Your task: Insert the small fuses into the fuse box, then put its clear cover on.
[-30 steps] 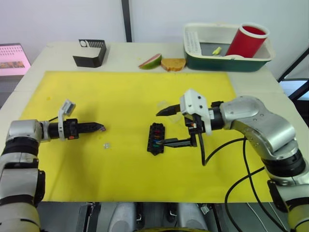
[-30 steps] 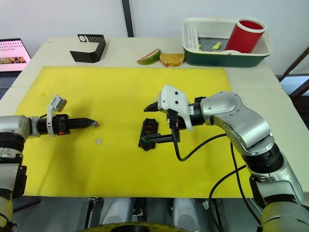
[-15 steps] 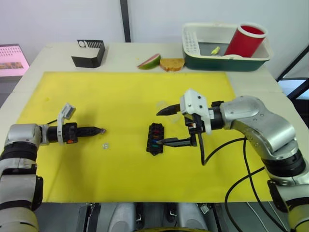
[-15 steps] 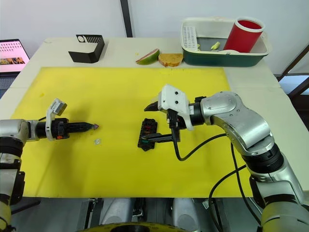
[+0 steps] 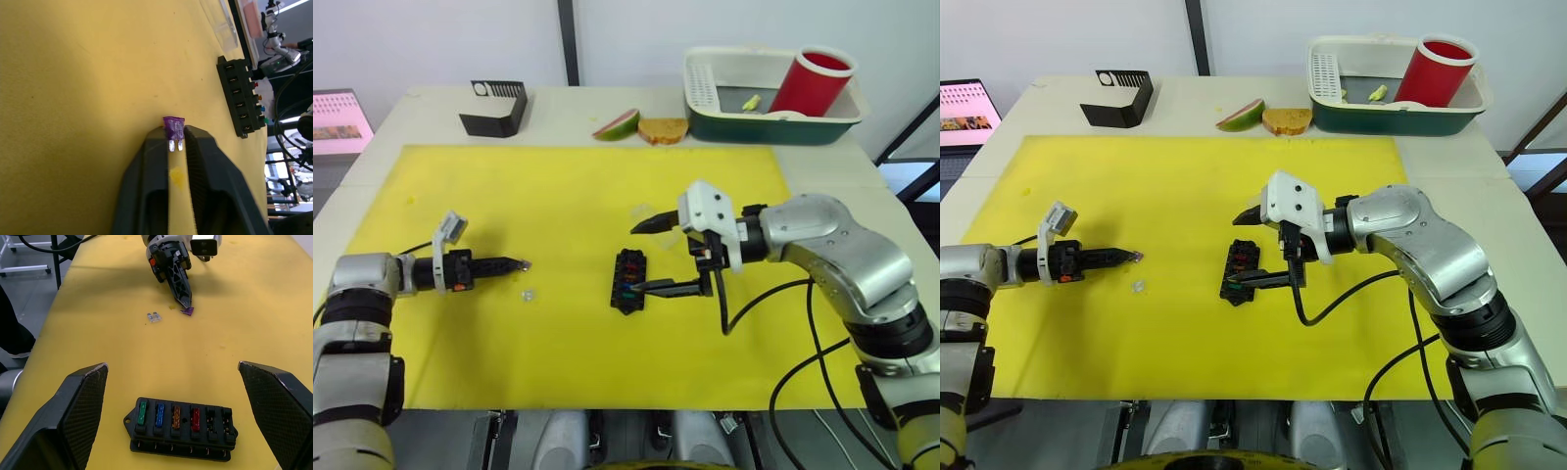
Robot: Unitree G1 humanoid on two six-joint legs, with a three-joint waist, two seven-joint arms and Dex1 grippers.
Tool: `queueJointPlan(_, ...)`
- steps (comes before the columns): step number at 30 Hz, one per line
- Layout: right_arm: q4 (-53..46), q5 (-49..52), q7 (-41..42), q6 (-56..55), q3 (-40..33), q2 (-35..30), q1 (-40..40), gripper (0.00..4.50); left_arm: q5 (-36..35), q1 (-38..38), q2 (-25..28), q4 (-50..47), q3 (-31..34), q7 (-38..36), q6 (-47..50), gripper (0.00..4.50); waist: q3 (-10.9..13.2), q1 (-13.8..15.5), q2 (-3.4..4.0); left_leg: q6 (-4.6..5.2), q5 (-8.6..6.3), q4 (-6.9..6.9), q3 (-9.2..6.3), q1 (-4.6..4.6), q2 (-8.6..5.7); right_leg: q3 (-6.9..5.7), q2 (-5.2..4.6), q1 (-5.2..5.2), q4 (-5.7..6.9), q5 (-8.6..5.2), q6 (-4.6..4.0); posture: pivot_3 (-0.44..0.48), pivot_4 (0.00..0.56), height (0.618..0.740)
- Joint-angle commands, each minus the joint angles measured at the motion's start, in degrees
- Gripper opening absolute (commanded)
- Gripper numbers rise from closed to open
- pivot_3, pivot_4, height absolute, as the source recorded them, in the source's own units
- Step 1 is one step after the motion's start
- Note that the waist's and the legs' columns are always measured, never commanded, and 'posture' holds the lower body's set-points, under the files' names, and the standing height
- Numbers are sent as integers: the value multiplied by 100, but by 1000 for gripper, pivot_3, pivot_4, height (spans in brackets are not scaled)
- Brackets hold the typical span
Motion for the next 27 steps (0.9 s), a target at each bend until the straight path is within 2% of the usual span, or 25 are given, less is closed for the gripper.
queueJointPlan(1, -159, -36, 8, -92, -66, -62, -70, 4500, 59, 86, 28, 58, 25, 77, -15, 725, 0, -1, 0, 0, 0, 0, 0, 0, 0, 0, 0, 0, 0, 0, 0, 0, 150, 740)
queueJointPlan(11, -140, -72, 15, -98, -43, -28, -86, 4500, 25, 262, 12, -375, -140, -49, 44, 725, 0, 5, 0, 0, 0, 0, 0, 0, 0, 0, 0, 0, -1, 0, 0, 0, 150, 740)
queueJointPlan(27, -168, -105, 11, -93, -49, -35, -67, 4500, 95, 283, -146, -352, -171, 168, -121, 725, -1, 17, 1, 1, 0, 0, 0, 0, -2, 0, -2, 2, -2, 0, 0, 0, 150, 740)
